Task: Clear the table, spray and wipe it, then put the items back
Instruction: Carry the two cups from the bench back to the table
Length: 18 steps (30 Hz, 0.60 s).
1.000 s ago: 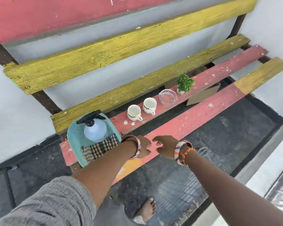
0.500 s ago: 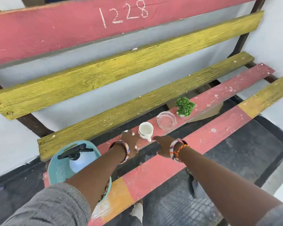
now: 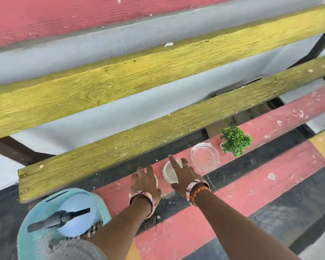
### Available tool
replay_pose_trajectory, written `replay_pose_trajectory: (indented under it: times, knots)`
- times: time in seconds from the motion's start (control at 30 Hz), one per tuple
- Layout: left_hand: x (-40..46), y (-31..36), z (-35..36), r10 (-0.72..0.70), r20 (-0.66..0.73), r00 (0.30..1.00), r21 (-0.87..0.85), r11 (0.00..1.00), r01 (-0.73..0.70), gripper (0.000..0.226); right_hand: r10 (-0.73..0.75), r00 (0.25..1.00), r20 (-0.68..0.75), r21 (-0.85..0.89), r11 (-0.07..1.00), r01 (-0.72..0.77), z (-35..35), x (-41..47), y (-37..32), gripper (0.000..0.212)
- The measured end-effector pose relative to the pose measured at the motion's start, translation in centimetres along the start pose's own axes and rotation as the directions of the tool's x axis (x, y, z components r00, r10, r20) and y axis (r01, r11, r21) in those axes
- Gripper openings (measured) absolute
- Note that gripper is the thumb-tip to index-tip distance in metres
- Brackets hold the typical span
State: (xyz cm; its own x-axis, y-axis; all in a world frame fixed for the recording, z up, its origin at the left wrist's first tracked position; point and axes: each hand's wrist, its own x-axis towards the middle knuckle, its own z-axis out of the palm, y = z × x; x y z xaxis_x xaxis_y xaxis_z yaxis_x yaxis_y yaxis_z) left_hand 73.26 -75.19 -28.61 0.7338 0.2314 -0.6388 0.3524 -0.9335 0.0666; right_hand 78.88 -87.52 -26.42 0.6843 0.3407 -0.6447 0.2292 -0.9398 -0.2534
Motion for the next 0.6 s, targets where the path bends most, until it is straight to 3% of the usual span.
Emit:
replay_pose_trajectory:
  times: [0.13, 0.33, 0.43, 0.6]
  knots:
    - [-0.9, -0.1, -1.3, 0.114, -0.057, 0.992, 0.127, 0.986, -0.106, 0.060, 0.000, 0.998, -0.064, 0.059, 0.998, 0.004, 0.0, -0.1, -0.3, 0.078]
    - [-4.8, -0.4, -1.6, 0.051, -0.241, 0.969, -0.164, 0.982, -0.092, 0.069, 0.003, 0.989, -0.151, 0.142, 0.990, 0.019, -0.1, -4.2, -0.4, 0.077]
    - [-8.2, -0.7, -1.8, 0.061, -0.337, 0.939, -0.321, 0.931, -0.176, 0.073, 0.017, 0.966, -0.258, 0.234, 0.971, 0.046, -0.2, -7.9, -0.4, 0.077]
    - [-16.0, -1.8, -2.8, 0.107, -0.504, 0.857, -0.409, 0.845, -0.346, 0.074, 0.025, 0.894, -0.447, 0.411, 0.894, 0.181, 0.1, -15.0, -1.3, 0.075]
